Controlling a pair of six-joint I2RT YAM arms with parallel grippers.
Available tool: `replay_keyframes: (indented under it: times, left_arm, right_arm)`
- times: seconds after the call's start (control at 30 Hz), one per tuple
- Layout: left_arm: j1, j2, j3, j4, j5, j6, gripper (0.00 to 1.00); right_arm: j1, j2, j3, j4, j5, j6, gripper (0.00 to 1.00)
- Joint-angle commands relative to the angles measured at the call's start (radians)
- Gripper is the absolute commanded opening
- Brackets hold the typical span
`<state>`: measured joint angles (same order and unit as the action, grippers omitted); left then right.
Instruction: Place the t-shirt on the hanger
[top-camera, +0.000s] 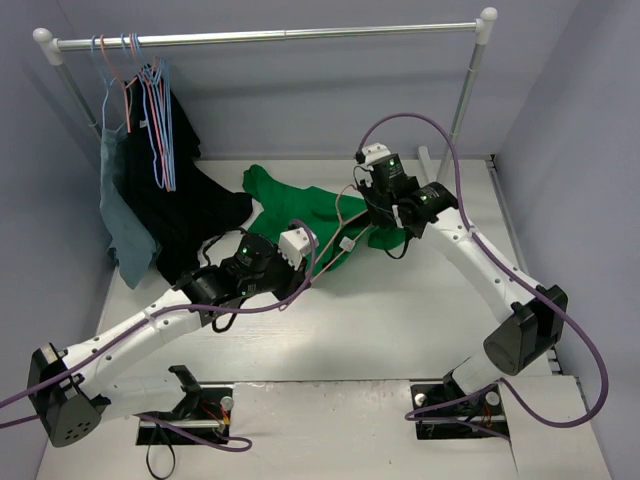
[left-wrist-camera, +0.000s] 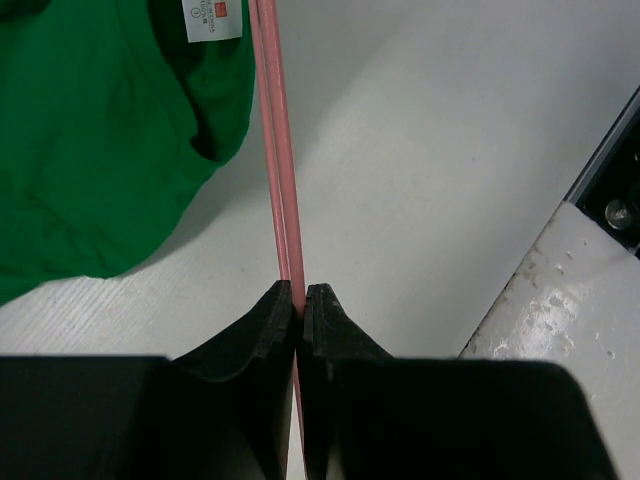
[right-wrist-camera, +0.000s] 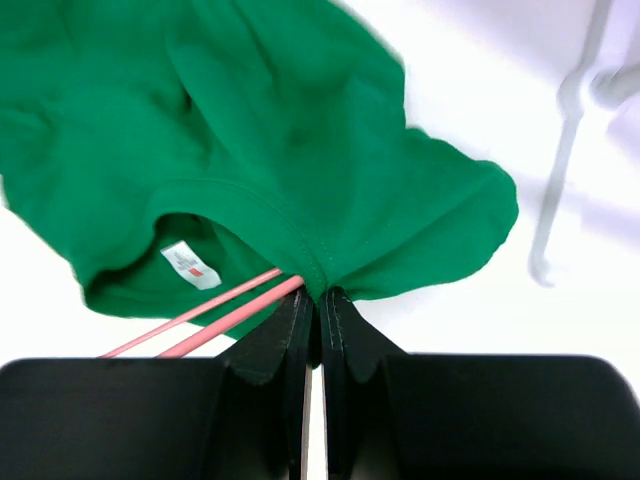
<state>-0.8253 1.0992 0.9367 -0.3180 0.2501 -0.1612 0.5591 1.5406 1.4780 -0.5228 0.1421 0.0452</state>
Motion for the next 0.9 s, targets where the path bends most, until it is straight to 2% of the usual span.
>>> replay_keyframes:
  times: [0.0, 0.17, 0.43, 0.63, 0.87]
  left_arm:
    - [-0.005, -0.021, 0.067, 0.180, 0.058, 0.015, 0.00]
    - [-0.005, -0.012, 0.057, 0.230, 0.097, 0.031, 0.00]
    - [0.003, 0.007, 0.037, 0.260, 0.224, -0.004, 0.00]
    - [0.006, 0.073, 0.068, 0.263, 0.321, -0.026, 0.00]
    - [0.032, 0.087, 0.047, 0.395, 0.301, -0.089, 0.00]
  right_arm:
    - [0.028, -0.057, 0.119, -0.014, -0.021, -0.071, 0.02]
    - [0.053, -0.106, 0.142, 0.012, -0.038, -0.149, 0.03]
    - [0.047, -0.243, 0.059, 0.101, -0.002, -0.310, 0.10]
    - [0.042, -0.295, 0.015, 0.155, -0.105, -0.383, 0.10]
    - [0.042, -0.287, 0.042, 0.086, -0.229, -0.344, 0.08]
